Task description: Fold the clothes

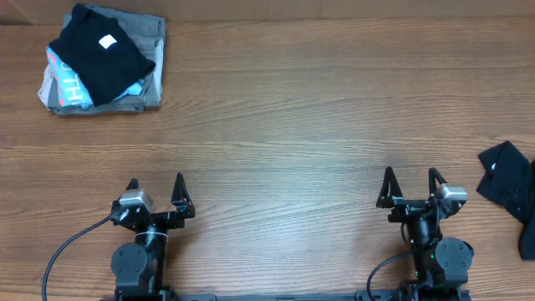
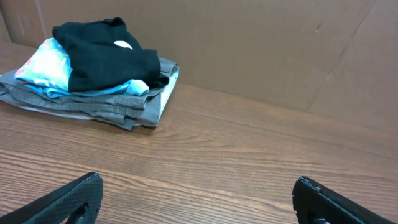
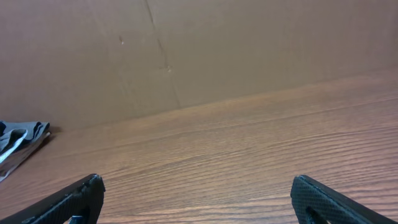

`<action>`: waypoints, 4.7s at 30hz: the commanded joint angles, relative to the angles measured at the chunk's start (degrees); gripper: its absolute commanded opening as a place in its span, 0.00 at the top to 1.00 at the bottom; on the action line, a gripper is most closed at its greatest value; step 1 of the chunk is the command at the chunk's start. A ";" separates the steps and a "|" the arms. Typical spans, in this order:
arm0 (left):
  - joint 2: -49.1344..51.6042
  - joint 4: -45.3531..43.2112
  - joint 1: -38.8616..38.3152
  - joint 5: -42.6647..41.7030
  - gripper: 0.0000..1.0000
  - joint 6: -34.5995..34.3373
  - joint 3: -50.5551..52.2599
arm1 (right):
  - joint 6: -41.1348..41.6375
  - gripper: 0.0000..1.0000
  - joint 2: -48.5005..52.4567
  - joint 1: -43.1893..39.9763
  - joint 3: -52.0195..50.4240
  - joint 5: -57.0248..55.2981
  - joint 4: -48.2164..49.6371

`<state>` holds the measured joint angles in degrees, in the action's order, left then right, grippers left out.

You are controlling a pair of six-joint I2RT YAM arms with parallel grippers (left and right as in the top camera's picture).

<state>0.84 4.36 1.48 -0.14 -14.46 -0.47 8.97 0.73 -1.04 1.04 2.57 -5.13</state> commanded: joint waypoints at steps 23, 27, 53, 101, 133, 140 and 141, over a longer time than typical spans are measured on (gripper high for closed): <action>-0.57 0.07 -0.48 0.57 0.00 1.16 0.17 | -0.02 0.00 -0.55 0.17 -0.59 0.07 0.50; -0.57 0.07 -0.48 0.57 0.00 1.16 0.17 | -0.02 0.00 -0.55 0.17 -0.59 0.07 0.50; -0.57 0.04 -0.48 0.57 0.00 1.16 0.17 | 0.00 0.00 -0.55 0.17 -0.59 0.07 0.50; -0.57 0.07 -0.48 0.57 0.00 1.16 0.17 | 10.27 0.00 23.39 0.15 31.36 13.66 -1.97; -0.57 0.07 -0.48 0.57 0.00 1.16 0.17 | 0.59 0.00 101.68 -34.45 82.82 -16.48 -56.63; -0.57 0.07 -0.48 0.57 0.00 1.16 0.17 | 5.35 0.00 102.05 -40.92 82.79 -16.26 -56.08; -0.57 0.04 -0.48 0.57 0.00 1.16 0.17 | 6.12 0.00 102.05 -42.25 82.77 -15.39 -56.15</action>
<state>0.84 4.40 1.48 -0.14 -14.44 -0.47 11.81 103.04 -39.64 82.59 -13.43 -61.45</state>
